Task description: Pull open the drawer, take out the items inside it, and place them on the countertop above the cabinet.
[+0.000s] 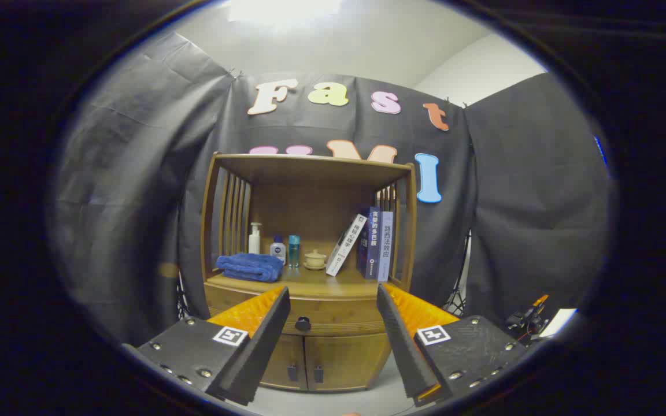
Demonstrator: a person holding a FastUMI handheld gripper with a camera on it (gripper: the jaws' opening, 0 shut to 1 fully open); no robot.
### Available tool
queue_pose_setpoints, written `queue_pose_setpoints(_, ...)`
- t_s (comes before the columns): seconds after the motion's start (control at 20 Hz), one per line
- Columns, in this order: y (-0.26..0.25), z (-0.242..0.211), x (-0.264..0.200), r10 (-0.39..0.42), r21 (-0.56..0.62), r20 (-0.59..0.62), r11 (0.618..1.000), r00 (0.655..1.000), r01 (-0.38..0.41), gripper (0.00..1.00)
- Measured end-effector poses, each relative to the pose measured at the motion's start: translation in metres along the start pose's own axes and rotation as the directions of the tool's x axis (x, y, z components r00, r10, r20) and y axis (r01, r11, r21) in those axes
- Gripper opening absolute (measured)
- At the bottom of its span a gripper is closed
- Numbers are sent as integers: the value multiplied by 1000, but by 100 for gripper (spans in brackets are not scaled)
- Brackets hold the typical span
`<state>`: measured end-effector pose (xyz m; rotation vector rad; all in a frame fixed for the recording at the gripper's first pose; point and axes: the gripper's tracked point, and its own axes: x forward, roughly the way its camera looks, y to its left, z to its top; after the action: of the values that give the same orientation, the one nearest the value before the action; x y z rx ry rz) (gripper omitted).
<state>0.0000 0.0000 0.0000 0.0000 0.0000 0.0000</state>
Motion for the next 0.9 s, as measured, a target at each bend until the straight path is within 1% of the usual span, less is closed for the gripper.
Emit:
queue_pose_setpoints(0.3,-2,3,0,-24,7,19,1000,1000,24,91)
queue_pose_setpoints(0.7,-5,-5,7,-40,28,4,999,999,40,91)
queue_pose_setpoints(0.75,-7,-7,9,-53,22,1,998,999,52,91)
queue_pose_setpoints(0.8,-9,-12,12,-69,-8,-7,998,998,69,91)
queue_pose_setpoints(0.9,-5,-22,19,-70,-44,-33,997,997,68,91)
